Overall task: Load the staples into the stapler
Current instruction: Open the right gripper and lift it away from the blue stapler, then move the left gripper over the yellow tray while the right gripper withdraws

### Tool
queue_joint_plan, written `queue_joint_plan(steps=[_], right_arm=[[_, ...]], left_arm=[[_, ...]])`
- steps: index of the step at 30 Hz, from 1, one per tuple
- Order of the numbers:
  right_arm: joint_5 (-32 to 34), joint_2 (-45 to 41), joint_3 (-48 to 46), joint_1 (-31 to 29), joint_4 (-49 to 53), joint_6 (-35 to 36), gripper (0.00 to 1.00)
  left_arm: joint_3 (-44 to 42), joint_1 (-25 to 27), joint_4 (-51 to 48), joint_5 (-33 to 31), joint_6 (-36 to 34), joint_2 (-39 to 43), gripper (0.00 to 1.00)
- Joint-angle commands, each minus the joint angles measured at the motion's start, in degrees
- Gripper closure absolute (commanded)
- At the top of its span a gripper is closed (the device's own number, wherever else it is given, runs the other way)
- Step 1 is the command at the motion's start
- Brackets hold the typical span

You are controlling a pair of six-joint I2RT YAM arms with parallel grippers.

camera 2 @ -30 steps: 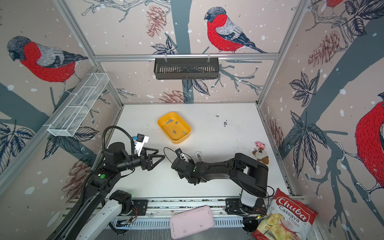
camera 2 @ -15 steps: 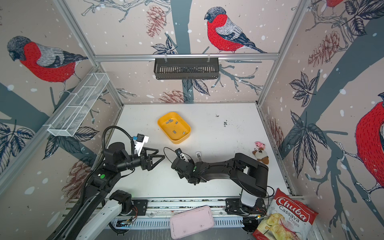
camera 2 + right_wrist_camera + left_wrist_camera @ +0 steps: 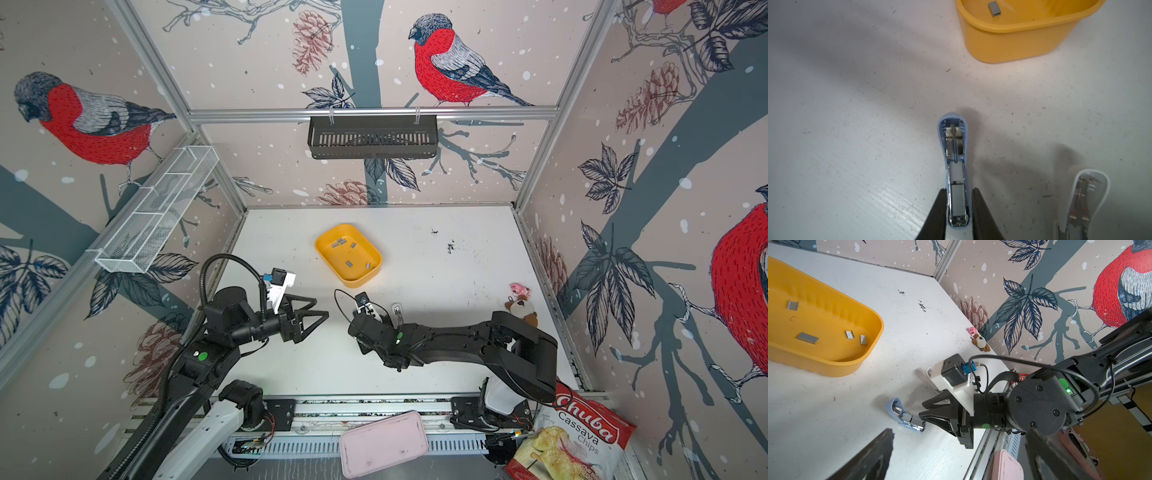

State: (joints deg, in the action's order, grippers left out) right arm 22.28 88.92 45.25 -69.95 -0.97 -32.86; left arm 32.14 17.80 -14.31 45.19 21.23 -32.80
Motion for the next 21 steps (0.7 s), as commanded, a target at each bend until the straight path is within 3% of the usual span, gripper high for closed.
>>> queue_joint_plan(steps=[1,5,11,21], right_arm=[[0.81,-1.87,-0.35,0.15,-2.59,-0.67,0.75],[1.36,-4.59,-0.53,0.89,-2.19,-0.89,0.75],[1.10,-12.82,-2.73,4.18,-1.84,-0.06,0.74],[-3.34,-27.07,-6.01,15.18,-1.38,5.97,0.69]], left_arm=[[-0.24,-0.03,2.81,1.05,-0.02,0.42,0.02],[0.27,-0.05,1.88,-1.54,-0.22,-0.03,0.02],[3.36,-0.05,-2.94,-12.47,-0.23,-3.69,0.01],[14.72,-0.09,-4.40,-25.14,-8.96,-25.61,0.02]])
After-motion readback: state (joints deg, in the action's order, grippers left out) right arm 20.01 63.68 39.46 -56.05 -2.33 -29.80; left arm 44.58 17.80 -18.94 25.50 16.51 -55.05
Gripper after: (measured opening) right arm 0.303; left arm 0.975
